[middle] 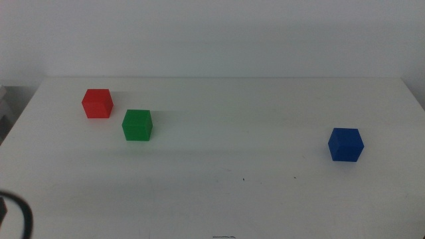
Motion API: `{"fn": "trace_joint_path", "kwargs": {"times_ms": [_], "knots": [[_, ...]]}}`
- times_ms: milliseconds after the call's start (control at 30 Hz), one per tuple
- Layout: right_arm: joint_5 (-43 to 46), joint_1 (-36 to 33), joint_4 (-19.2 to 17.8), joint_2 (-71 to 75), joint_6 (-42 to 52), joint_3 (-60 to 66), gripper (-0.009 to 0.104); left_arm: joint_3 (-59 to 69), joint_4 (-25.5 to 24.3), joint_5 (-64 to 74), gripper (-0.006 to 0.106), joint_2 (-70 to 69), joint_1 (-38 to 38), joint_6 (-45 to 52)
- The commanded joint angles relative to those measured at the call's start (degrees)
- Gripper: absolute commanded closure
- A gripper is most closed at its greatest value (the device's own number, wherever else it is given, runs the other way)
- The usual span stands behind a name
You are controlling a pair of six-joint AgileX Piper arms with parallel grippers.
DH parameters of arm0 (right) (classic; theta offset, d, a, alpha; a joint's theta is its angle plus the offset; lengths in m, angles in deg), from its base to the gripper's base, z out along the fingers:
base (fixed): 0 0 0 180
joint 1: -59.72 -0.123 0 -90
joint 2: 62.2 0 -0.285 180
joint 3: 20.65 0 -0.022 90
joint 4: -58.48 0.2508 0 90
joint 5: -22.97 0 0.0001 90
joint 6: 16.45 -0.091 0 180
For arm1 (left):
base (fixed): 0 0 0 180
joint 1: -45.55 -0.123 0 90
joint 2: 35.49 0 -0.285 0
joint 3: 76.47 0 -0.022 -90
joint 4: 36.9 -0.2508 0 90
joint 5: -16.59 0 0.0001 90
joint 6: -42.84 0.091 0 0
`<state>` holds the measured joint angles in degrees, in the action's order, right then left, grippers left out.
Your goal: Stack red cubes first, then green, then blue cubes in a specific spot.
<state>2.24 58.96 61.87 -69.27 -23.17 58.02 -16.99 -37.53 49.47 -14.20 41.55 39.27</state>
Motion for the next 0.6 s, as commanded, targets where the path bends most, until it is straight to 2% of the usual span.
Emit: {"fn": "trace_joint_path", "kwargs": {"times_ms": [0, 400, 567], "knots": [[2.7, 0.4, -0.8, 0.8, 0.6, -0.5, 0.032, -7.1, 0.2, 3.7, 0.007, 4.6, 0.0, -0.8], [2.7, 0.4, -0.8, 0.8, 0.6, -0.5, 0.032, -36.3, 0.6, 26.5, 0.007, 28.5, 0.0, 0.2], [2.7, 0.4, -0.8, 0.8, 0.6, -0.5, 0.032, -46.8, 0.6, 31.3, 0.007, 39.3, 0.0, 2.6]]}}
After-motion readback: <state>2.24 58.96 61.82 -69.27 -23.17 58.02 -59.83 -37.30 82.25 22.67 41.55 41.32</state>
